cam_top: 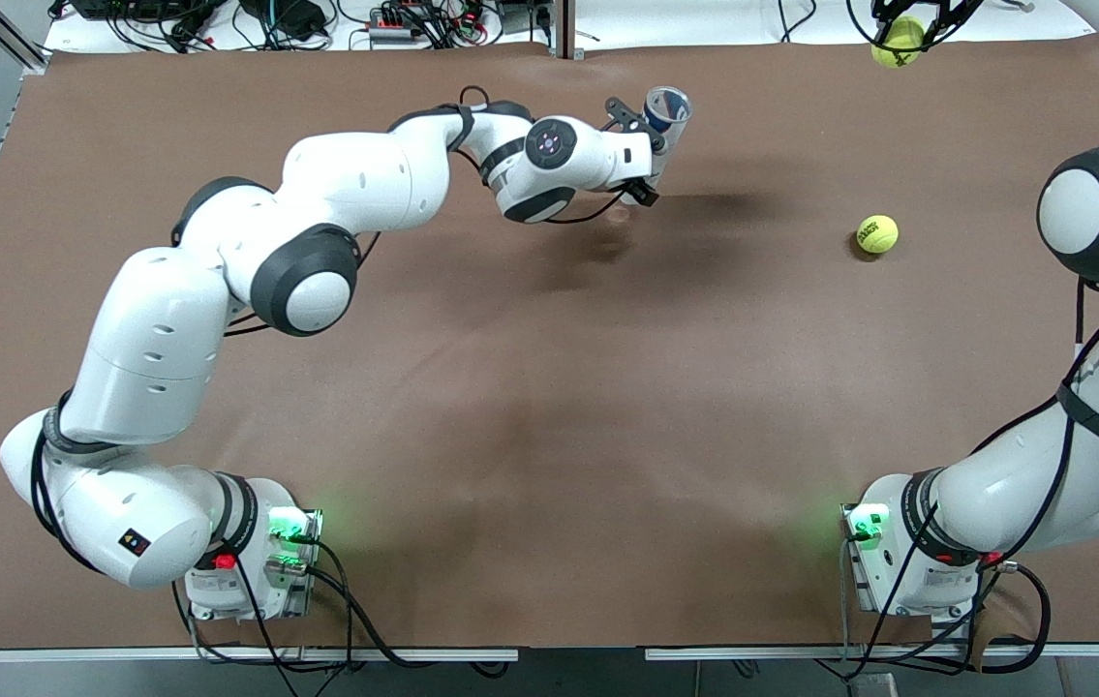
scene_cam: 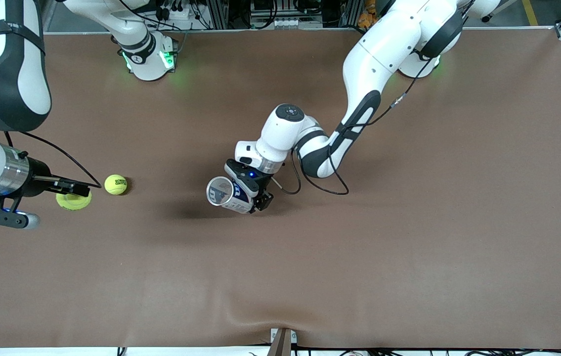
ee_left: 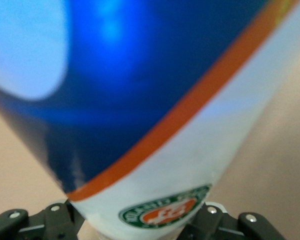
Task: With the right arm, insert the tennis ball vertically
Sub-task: 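Lift the can with the left gripper and stand it open end up, then move the held ball over the can and release it inside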
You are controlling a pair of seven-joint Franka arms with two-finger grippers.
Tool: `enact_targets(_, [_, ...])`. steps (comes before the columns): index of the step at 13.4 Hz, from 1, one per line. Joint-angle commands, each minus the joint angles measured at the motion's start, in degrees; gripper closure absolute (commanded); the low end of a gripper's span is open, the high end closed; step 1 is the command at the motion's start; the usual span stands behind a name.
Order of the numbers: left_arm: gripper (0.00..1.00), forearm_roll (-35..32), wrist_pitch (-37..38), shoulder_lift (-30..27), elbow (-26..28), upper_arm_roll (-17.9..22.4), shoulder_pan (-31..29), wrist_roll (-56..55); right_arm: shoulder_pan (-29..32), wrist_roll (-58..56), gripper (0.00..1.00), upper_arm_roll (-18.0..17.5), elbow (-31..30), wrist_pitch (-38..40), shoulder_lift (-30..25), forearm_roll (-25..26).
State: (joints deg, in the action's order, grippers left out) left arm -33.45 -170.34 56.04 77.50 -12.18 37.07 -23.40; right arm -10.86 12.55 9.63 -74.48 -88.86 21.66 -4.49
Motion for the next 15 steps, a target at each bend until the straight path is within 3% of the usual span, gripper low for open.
enact_targets(1, [0.2, -0.2, -9.1, 2.6, -0.2, 3.1, 1.1, -1.6, 0.7, -0.2, 1.0, -0.5, 0.0, 0.0, -0.3, 0.4])
enact_targets(15, [0.19, -0.6, -25.5, 9.4, -0.2, 9.5, 3.2, -1.1, 0.7, -0.2, 1.0, -0.5, 0.0, -0.3, -0.2, 0.4])
